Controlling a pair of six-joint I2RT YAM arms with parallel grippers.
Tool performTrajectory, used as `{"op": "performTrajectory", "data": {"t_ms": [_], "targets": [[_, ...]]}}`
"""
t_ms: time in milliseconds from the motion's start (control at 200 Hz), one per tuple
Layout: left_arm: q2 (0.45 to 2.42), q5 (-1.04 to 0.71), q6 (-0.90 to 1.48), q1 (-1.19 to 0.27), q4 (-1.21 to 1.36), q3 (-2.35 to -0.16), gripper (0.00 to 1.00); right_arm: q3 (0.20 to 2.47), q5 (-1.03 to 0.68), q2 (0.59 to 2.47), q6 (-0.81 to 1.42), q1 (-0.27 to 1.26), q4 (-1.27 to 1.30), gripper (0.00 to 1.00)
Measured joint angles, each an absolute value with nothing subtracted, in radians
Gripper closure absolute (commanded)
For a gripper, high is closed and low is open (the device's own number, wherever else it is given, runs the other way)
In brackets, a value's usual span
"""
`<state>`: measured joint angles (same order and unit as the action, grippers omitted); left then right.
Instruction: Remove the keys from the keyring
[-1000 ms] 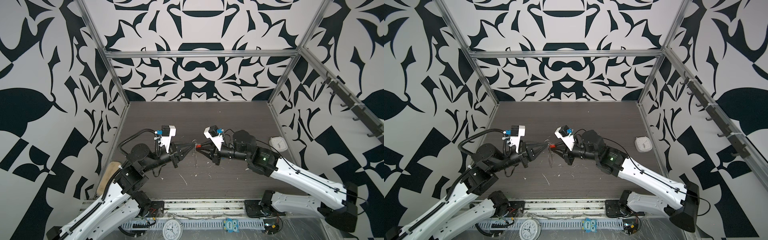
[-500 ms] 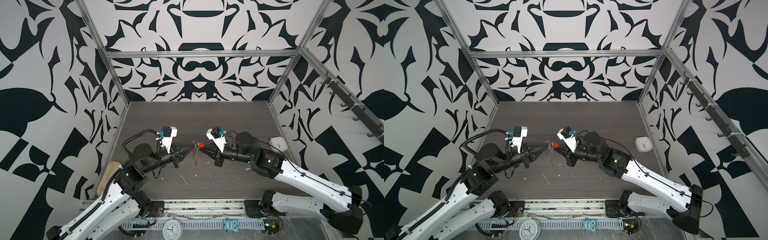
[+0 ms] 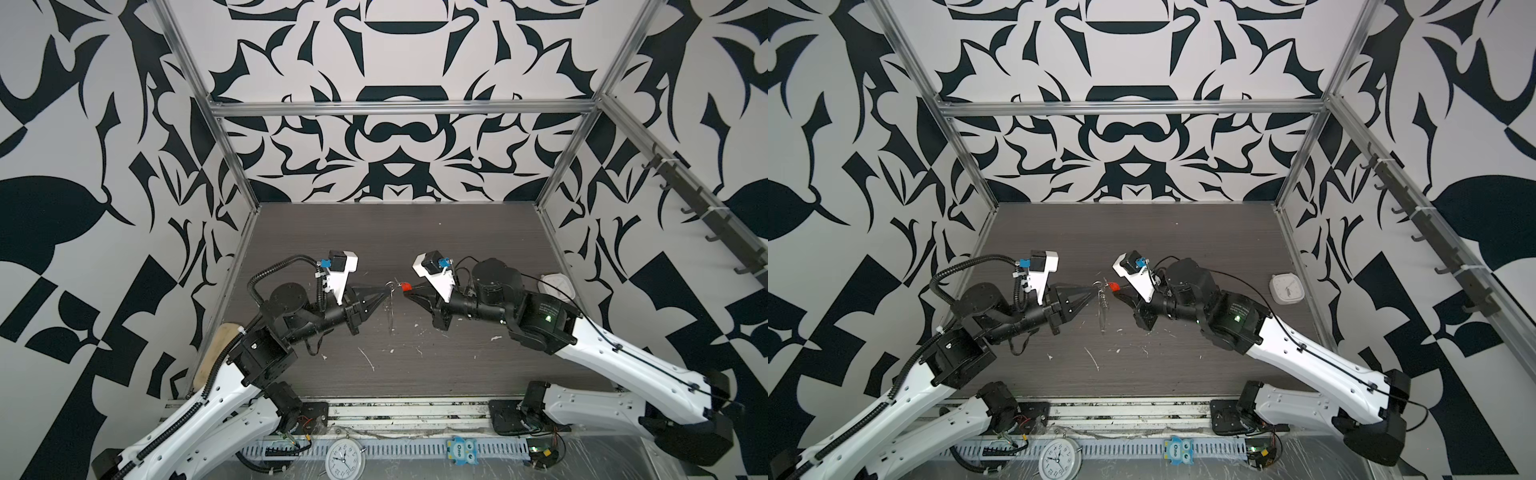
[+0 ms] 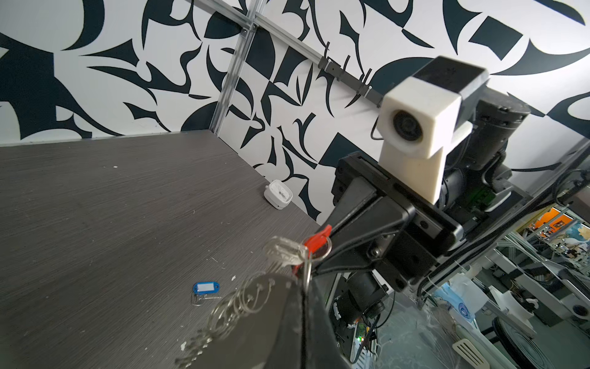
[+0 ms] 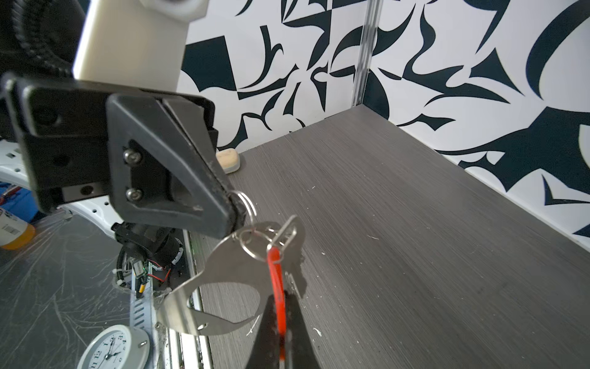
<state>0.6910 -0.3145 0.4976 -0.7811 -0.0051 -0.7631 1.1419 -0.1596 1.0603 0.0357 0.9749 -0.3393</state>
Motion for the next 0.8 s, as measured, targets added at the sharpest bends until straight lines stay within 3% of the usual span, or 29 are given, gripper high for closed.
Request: {"op": "performTrajectory", "data": {"t_ms": [800], "targets": [[0.735, -0.271, 0.55, -0.779, -0.002, -0.781, 1.0, 1.189, -0.046, 1.106, -0.037, 0.977, -0.338, 1.0]]}}
